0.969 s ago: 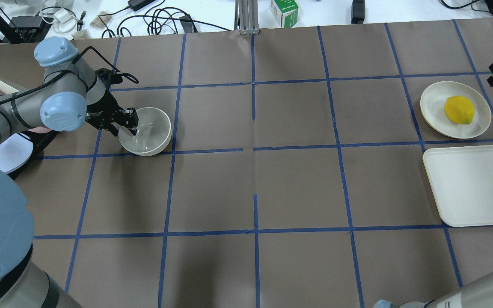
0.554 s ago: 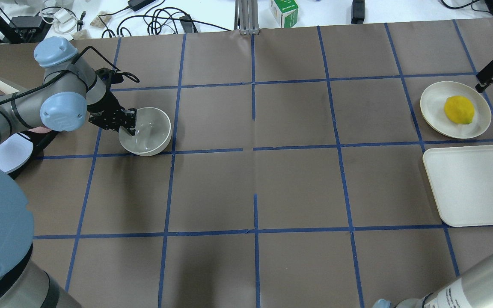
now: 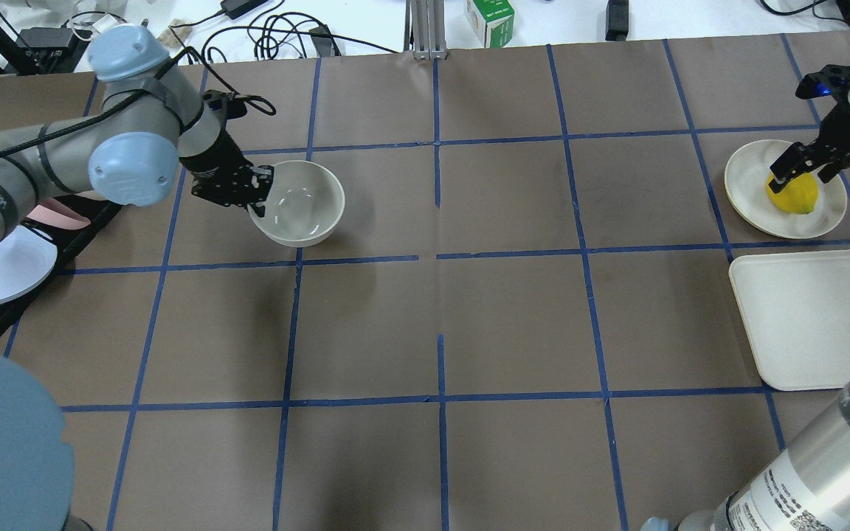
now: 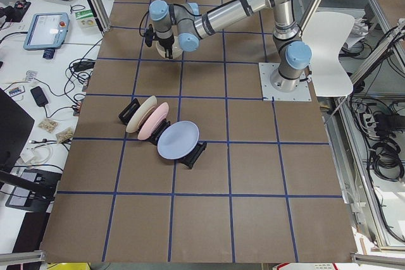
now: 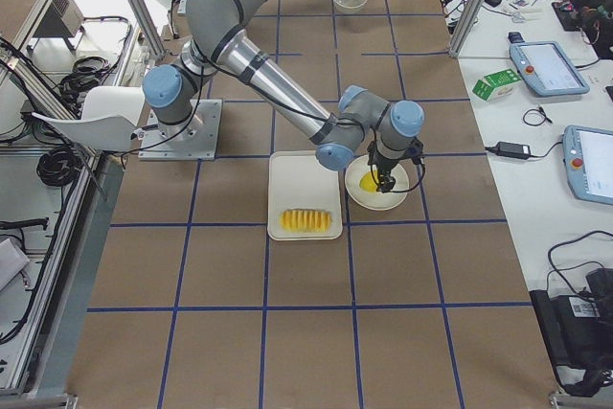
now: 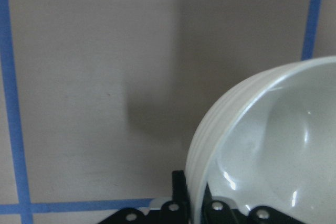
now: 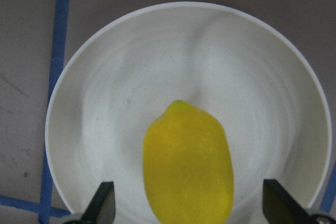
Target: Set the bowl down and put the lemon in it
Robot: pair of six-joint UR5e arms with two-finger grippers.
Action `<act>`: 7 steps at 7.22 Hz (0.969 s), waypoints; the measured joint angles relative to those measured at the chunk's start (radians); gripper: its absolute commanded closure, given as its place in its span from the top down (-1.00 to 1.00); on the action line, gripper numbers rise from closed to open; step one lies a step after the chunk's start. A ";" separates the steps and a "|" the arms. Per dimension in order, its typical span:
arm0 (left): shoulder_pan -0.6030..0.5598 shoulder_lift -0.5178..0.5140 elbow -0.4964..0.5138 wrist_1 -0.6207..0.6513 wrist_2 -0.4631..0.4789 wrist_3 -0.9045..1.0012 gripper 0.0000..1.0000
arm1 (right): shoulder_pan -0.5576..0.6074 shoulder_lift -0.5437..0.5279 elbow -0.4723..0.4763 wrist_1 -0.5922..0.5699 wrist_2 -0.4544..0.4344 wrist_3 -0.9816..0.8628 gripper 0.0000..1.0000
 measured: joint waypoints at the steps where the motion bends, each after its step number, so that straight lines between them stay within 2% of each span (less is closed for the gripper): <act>1: -0.082 -0.002 0.001 0.006 -0.007 -0.100 -1.00 | 0.000 0.006 0.005 -0.003 0.000 -0.011 0.20; 2: -0.150 -0.010 -0.002 0.018 -0.010 -0.188 -1.00 | 0.001 0.011 0.007 -0.005 0.000 -0.021 -0.32; 3: -0.204 -0.018 -0.005 0.037 -0.014 -0.249 -1.00 | 0.001 0.012 0.007 -0.006 0.000 -0.026 -0.54; 5: -0.251 -0.036 -0.009 0.079 -0.085 -0.324 -1.00 | 0.003 0.002 -0.003 -0.005 0.000 -0.031 -0.55; 7: -0.259 -0.061 -0.012 0.121 -0.119 -0.335 -1.00 | 0.028 -0.085 -0.018 0.051 -0.002 -0.026 -0.55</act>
